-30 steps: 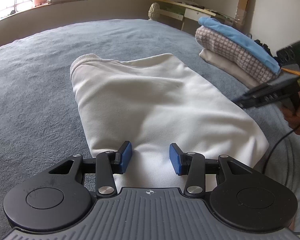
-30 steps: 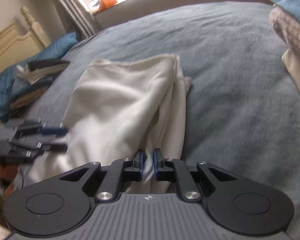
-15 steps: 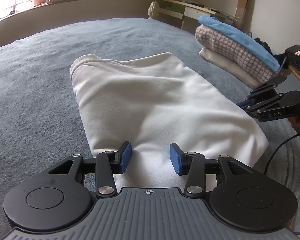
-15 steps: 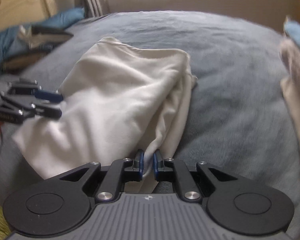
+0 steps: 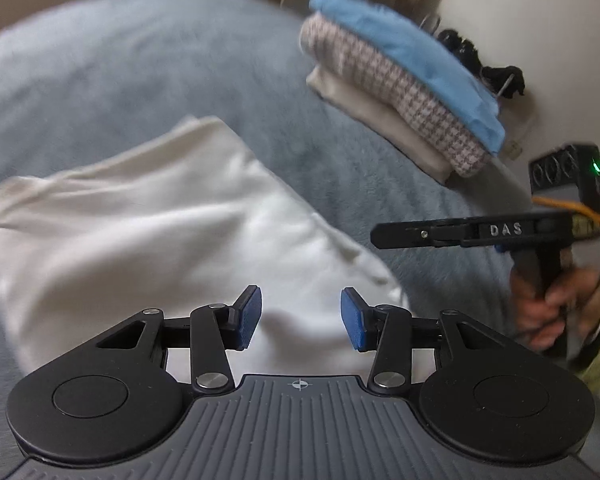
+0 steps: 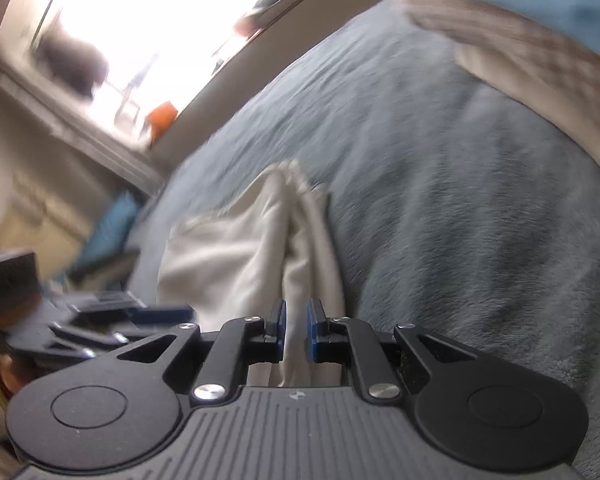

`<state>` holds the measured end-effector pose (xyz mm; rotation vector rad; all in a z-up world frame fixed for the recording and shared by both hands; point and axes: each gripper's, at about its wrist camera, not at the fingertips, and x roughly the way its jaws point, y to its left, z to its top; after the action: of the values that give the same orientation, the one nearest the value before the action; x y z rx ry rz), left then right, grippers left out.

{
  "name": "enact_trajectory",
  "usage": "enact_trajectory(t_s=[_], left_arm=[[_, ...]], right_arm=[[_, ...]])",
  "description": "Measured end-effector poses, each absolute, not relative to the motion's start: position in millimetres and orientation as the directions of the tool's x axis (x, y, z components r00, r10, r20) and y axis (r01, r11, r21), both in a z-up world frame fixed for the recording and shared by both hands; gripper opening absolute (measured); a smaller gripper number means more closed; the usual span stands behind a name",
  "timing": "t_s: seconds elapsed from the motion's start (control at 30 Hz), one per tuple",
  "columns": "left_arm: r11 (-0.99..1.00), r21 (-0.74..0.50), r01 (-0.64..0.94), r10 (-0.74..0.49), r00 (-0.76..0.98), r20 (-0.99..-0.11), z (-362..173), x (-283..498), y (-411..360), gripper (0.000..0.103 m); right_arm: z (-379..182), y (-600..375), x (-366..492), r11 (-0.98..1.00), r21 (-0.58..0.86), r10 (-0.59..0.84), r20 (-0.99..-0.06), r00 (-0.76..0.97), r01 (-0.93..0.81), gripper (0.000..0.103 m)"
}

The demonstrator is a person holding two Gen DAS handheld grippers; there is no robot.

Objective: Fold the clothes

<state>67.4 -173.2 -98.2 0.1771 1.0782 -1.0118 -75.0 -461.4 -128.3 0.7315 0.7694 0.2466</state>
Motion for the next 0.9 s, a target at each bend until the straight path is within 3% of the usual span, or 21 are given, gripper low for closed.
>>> enact_trajectory(t_s=[0.17,0.3,0.37,0.53,0.9], left_arm=[[0.611,-0.256,0.749,-0.502,0.116,-0.857,-110,63,-204,0.049],[0.675,-0.250,0.694,-0.452,0.121,-0.884,-113,64,-217,0.068],[0.707,-0.238,0.666,-0.428,0.135,-0.894,-114,64,-223,0.071],[0.704,-0.119,0.700,-0.379,0.229,-0.897,-121,44,-232,0.066],[0.661,-0.080,0.746,-0.441,0.301,-0.846,-122,33,-217,0.048]], right_arm=[[-133,-474,-77,0.702,0.707,0.442,-0.524,0.728,0.083,0.011],[-135,-471,-75,0.721,0.688,0.433,-0.536,0.725,0.077,0.012],[-137,-469,-74,0.739,0.670,0.423,-0.549,0.721,0.077,0.012],[-145,-473,-77,0.714,0.694,0.412,-0.529,0.742,0.098,0.012],[-146,-478,-81,0.710,0.701,0.441,-0.517,0.734,0.066,0.012]])
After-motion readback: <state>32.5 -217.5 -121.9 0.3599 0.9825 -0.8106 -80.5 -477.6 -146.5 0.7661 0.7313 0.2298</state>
